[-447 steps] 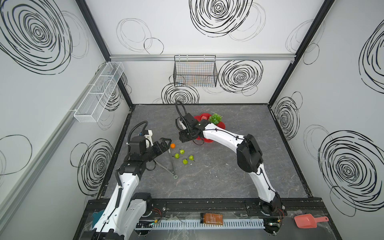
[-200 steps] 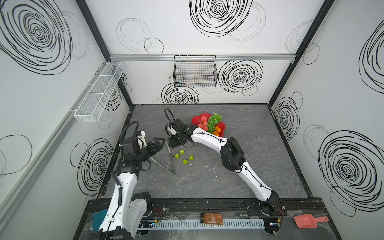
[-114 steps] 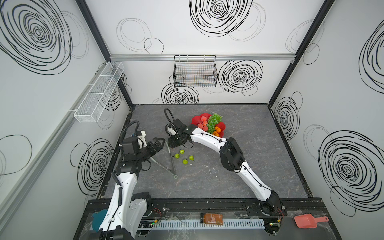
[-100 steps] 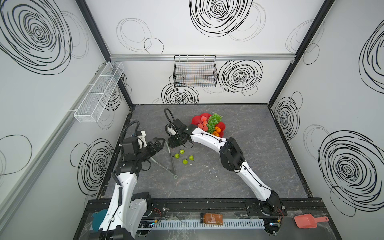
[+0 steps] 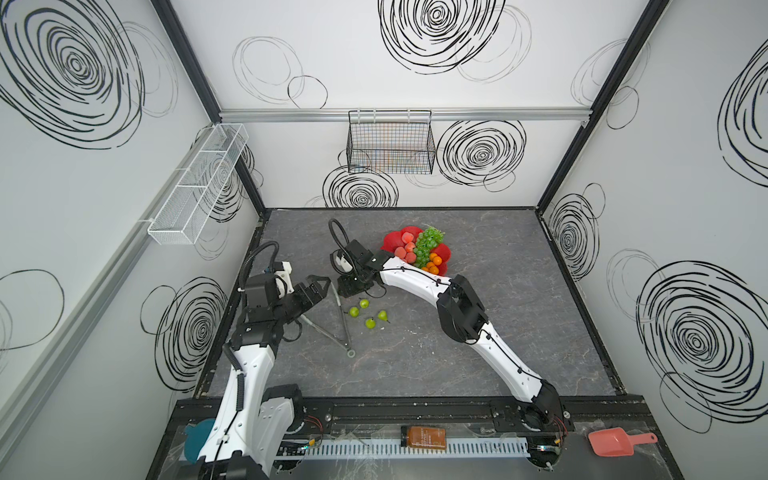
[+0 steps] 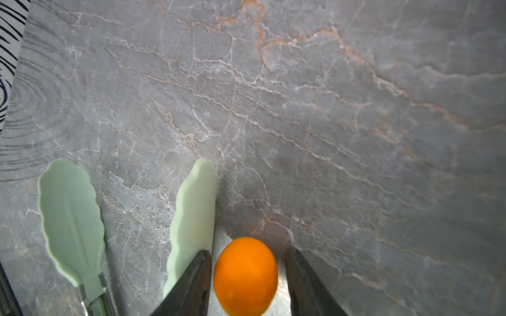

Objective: Arrange fruit in a fruit bowl
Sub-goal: Pick up the fruit from the middle-left of the table, then place the fruit in the fruit bowl.

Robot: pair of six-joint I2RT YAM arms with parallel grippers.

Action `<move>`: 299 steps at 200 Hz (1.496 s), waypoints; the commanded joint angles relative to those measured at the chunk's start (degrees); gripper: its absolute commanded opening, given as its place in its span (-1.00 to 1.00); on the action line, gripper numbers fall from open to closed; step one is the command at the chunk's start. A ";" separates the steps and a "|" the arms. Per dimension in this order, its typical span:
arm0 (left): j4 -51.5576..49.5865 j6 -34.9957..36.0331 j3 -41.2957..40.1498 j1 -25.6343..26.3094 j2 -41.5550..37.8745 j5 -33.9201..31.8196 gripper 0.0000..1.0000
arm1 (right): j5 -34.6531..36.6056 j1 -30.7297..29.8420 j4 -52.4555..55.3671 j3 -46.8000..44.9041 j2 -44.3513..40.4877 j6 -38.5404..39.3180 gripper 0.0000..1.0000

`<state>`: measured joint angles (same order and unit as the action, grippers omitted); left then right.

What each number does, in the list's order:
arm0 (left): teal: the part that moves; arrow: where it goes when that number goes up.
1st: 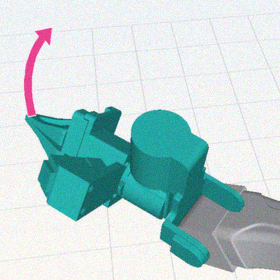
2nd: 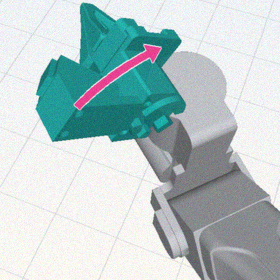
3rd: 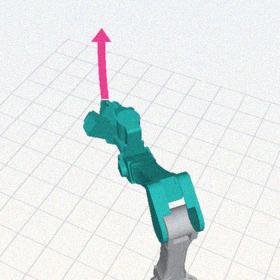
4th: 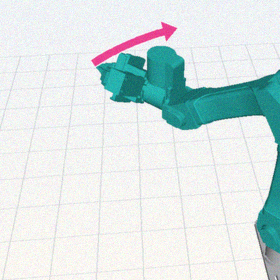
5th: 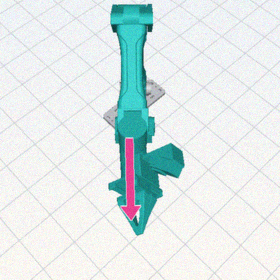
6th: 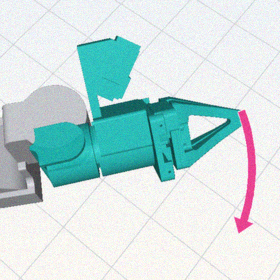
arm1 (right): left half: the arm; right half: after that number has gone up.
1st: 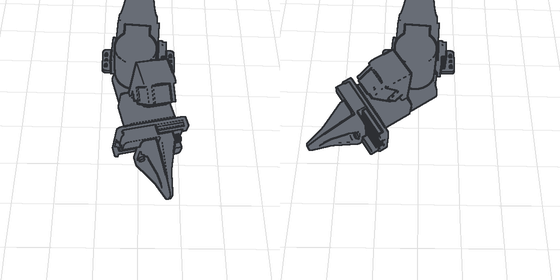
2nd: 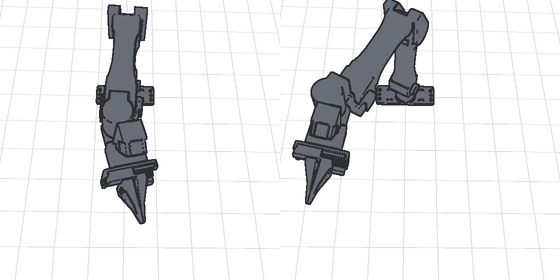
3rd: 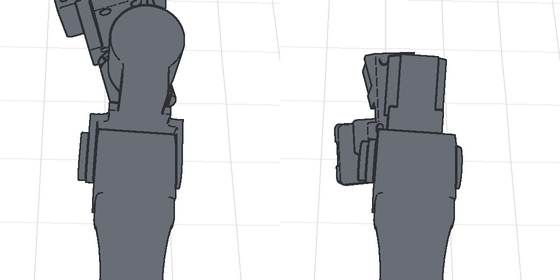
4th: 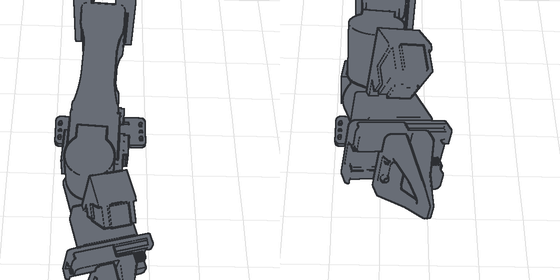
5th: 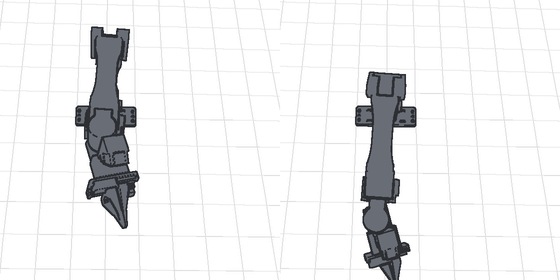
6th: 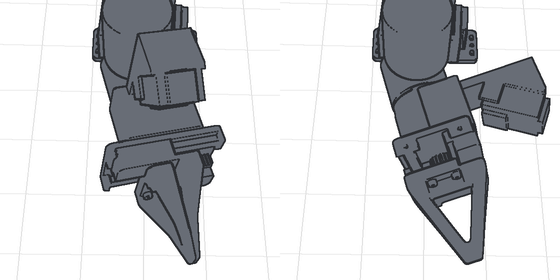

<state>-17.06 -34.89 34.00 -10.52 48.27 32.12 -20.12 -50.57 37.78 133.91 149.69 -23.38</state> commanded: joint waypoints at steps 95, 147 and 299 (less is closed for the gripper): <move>0.05 1.23 -0.34 -0.47 -0.63 0.73 0.92 | 0.43 -0.40 0.61 1.10 0.40 -0.18 -0.22; -0.08 1.06 1.11 4.79 -2.19 -0.52 0.92 | 0.86 0.72 1.42 -1.84 -6.25 -0.43 -0.23; 7.53 -2.26 2.39 31.74 1.79 -13.89 0.92 | 4.47 8.32 -6.09 -42.39 -41.60 -2.29 -0.24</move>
<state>-13.87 -36.23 34.41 19.25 49.19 20.69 -16.86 -44.12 33.87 95.59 113.30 -24.93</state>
